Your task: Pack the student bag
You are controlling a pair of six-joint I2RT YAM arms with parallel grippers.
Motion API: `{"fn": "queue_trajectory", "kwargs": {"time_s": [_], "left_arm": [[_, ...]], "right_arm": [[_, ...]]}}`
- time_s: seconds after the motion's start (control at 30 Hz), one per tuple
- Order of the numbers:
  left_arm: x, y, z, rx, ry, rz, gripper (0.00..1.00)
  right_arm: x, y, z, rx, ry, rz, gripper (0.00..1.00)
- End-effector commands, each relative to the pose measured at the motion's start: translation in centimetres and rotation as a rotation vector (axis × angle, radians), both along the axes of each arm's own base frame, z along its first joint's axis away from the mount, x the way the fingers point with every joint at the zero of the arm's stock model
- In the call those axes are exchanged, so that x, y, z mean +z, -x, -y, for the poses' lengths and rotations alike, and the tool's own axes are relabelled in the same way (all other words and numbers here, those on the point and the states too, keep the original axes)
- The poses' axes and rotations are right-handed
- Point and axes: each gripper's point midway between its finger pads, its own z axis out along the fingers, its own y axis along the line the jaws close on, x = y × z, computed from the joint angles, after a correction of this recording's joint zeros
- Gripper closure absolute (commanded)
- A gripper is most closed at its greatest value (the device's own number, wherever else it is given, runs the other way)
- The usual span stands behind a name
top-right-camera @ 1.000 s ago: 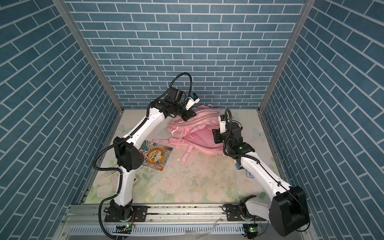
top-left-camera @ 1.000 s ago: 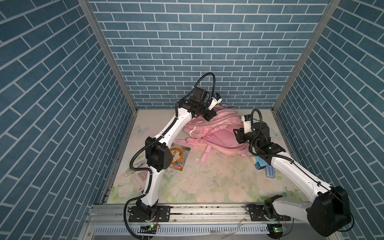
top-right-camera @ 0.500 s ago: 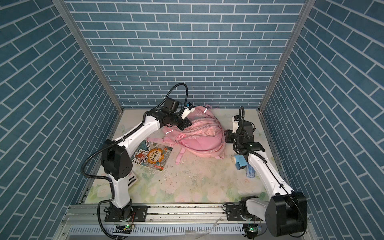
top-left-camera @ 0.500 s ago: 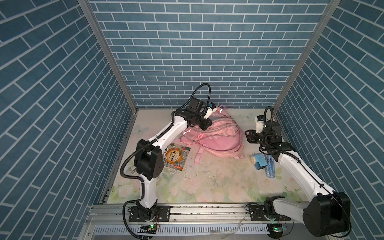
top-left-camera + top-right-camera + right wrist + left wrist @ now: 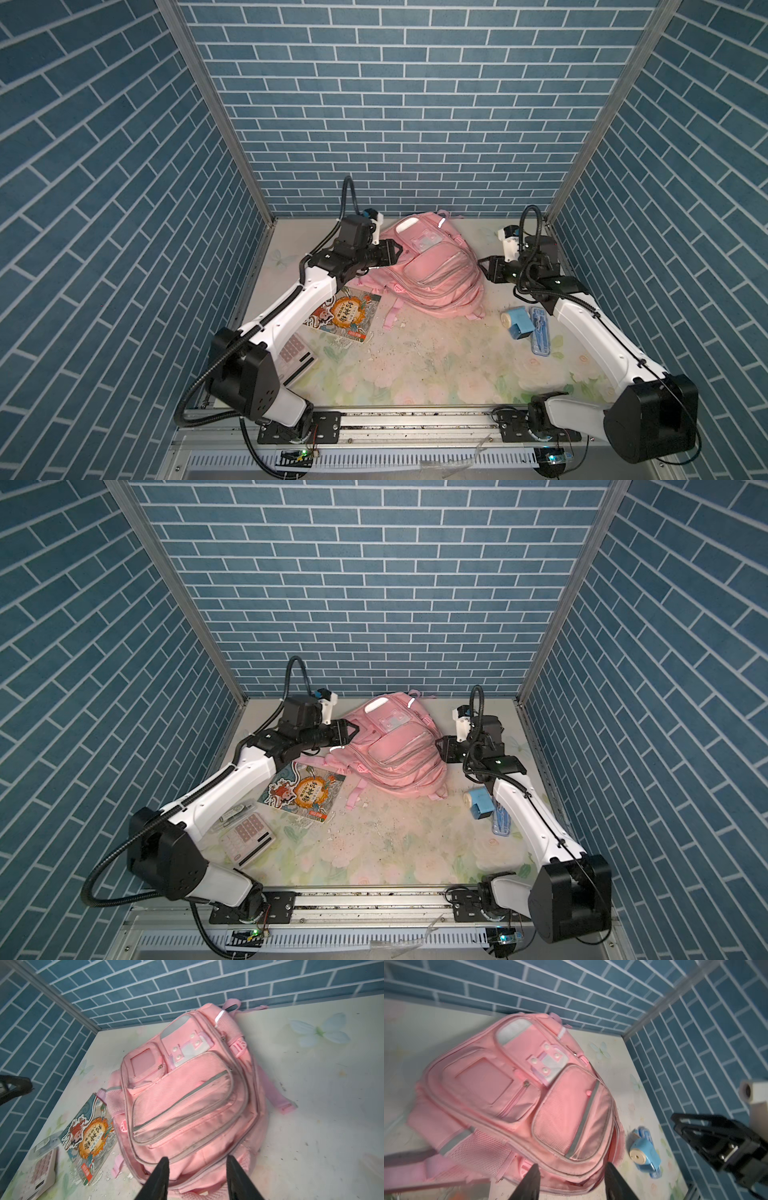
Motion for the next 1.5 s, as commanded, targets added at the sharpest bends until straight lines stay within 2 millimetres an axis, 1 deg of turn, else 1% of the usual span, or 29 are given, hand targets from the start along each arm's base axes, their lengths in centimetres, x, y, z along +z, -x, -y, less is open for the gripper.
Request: {"fn": "queue_trajectory", "kwargs": {"time_s": [0.0,0.07,0.13,0.17,0.27,0.33,0.4,0.47,0.5,0.57,0.63,0.77,0.8,0.9,0.97,1.07,1.23,1.33,1.47], "left_arm": [[-1.7,1.1,-4.1,0.231,0.141,-0.128,0.48],[-3.3,2.3,-6.6,0.325,0.13,-0.165,0.47],[-5.2,3.5,-8.6,0.411,0.13,-0.222,0.47],[-6.2,4.1,-9.4,0.446,0.131,-0.257,0.47],[-8.7,5.6,-11.2,0.533,0.146,-0.34,0.47],[-9.8,6.2,-11.4,0.551,0.159,-0.36,0.47],[-10.8,6.8,-11.7,0.568,0.16,-0.375,0.47],[-11.6,7.3,-12.1,0.582,0.139,-0.394,0.47],[-12.1,7.7,-12.7,0.604,0.117,-0.404,0.47],[-13.2,8.7,-13.7,0.656,0.092,-0.427,0.45],[-14.2,9.6,-14.2,0.694,0.119,-0.442,0.44],[-16.6,11.6,-15.1,0.8,0.2,-0.494,0.42],[-17.0,11.9,-15.1,0.811,0.215,-0.5,0.42],[-18.3,12.4,-15.4,0.832,0.225,-0.519,0.41],[-19.2,12.7,-15.5,0.841,0.216,-0.535,0.41],[-20.5,12.9,-15.7,0.847,0.197,-0.564,0.41],[-22.3,13.3,-15.8,0.854,0.18,-0.603,0.41],[-23.2,13.6,-16.1,0.864,0.158,-0.619,0.42],[-24.0,14.0,-16.4,0.871,0.143,-0.636,0.42]], "right_arm": [[-0.2,0.9,-4.0,0.141,-0.015,-0.025,0.55],[-0.4,1.3,-6.6,0.212,-0.035,-0.036,0.56],[-1.1,1.8,-9.5,0.286,-0.038,-0.045,0.57],[-1.8,2.1,-11.1,0.312,-0.028,-0.05,0.58],[-4.2,3.8,-15.9,0.435,-0.012,-0.078,0.58],[-5.7,4.5,-18.2,0.5,-0.009,-0.119,0.59],[-7.2,4.4,-19.6,0.524,-0.008,-0.188,0.6],[-8.1,4.2,-20.7,0.537,-0.004,-0.229,0.61],[-8.3,4.3,-21.5,0.555,0.001,-0.233,0.61],[-8.6,4.8,-23.0,0.608,0.023,-0.221,0.61],[-9.2,5.7,-24.6,0.677,0.031,-0.218,0.61],[-10.0,7.1,-27.9,0.83,-0.056,-0.291,0.6],[-10.5,7.1,-28.6,0.842,-0.054,-0.309,0.6],[-11.7,7.4,-30.4,0.882,-0.002,-0.299,0.6],[-12.6,7.3,-31.0,0.891,0.015,-0.311,0.6],[-14.7,5.9,-31.4,0.851,0.073,-0.351,0.59],[-17.4,4.1,-32.2,0.834,0.134,-0.378,0.56],[-19.1,2.6,-32.1,0.781,0.154,-0.442,0.54],[-20.9,0.3,-31.0,0.687,0.168,-0.507,0.52]]}}
